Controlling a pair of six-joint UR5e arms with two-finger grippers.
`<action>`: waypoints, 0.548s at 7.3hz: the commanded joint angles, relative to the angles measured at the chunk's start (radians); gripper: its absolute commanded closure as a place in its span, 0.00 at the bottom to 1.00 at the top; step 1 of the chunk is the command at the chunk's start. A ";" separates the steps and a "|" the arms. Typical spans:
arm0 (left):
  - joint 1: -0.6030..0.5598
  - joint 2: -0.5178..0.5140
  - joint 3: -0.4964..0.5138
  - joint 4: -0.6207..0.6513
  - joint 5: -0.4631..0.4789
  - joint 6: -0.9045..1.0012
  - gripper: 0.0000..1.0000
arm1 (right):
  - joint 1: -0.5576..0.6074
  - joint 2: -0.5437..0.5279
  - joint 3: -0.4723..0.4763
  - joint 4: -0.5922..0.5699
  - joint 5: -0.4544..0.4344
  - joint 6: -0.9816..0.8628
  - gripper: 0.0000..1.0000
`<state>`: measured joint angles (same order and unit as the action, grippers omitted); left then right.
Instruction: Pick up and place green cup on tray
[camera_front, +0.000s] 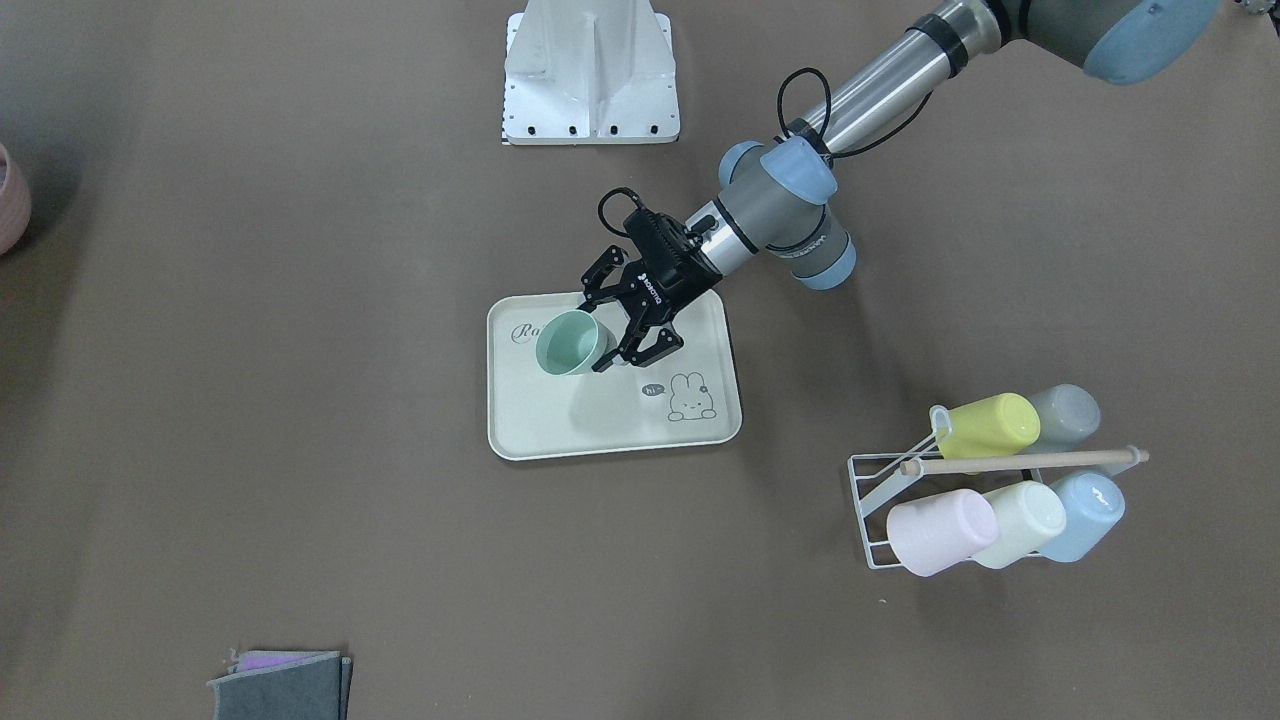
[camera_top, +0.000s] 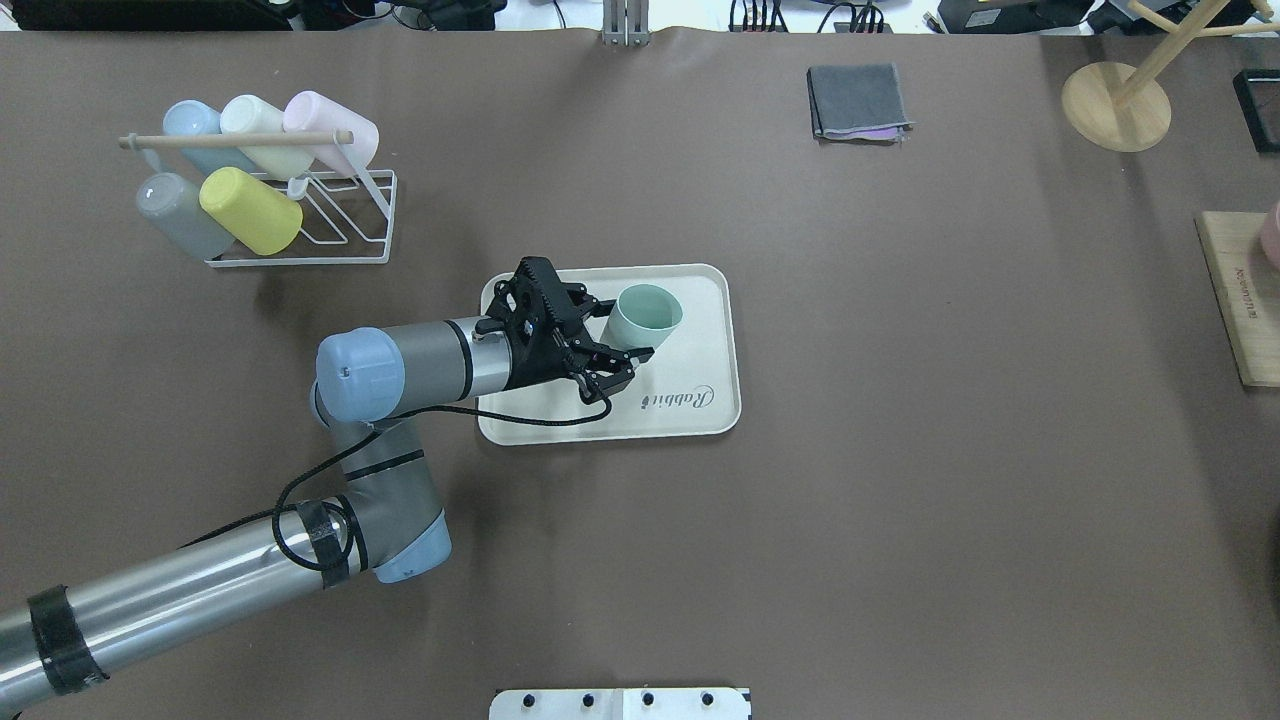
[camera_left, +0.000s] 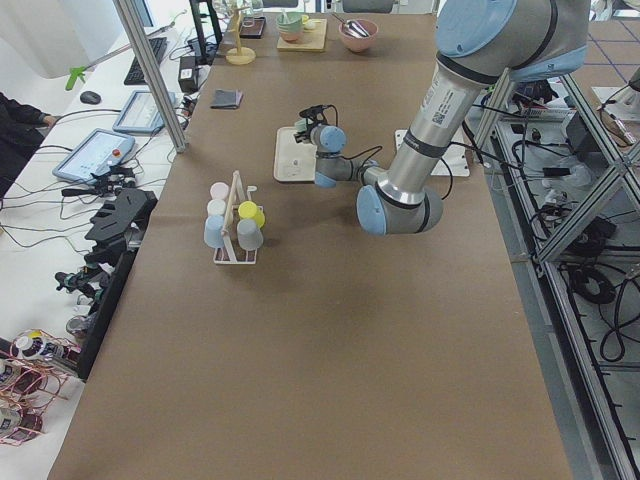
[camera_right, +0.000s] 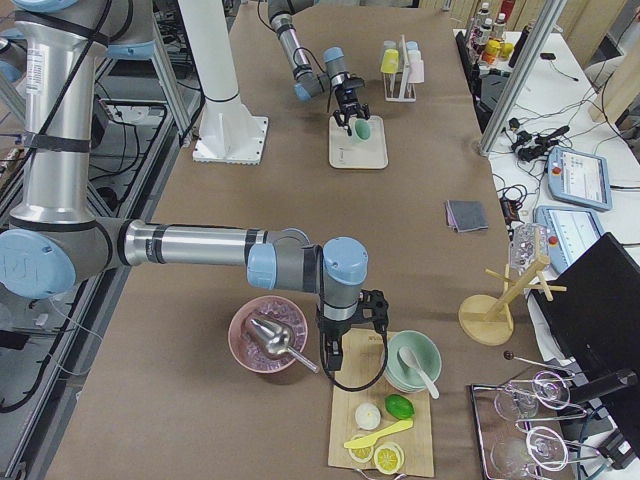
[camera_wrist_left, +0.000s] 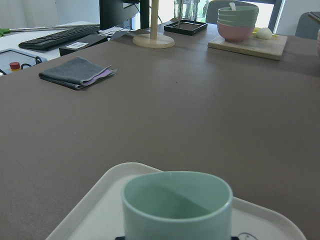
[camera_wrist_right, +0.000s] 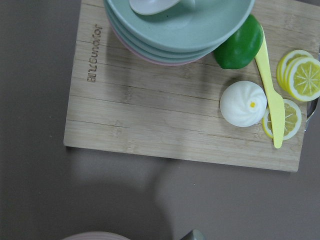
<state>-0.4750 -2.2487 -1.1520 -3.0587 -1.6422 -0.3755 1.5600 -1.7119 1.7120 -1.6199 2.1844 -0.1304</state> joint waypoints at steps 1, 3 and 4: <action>-0.002 0.001 0.000 0.000 0.008 0.003 0.55 | 0.000 0.002 0.000 0.000 0.000 0.000 0.00; -0.002 0.001 0.000 -0.008 0.008 0.004 0.44 | 0.000 0.002 -0.003 0.000 0.000 0.000 0.00; -0.004 0.008 0.000 -0.017 0.008 0.006 0.39 | 0.000 0.002 -0.002 0.000 0.000 0.000 0.00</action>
<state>-0.4775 -2.2457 -1.1520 -3.0663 -1.6339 -0.3714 1.5601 -1.7105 1.7103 -1.6199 2.1844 -0.1304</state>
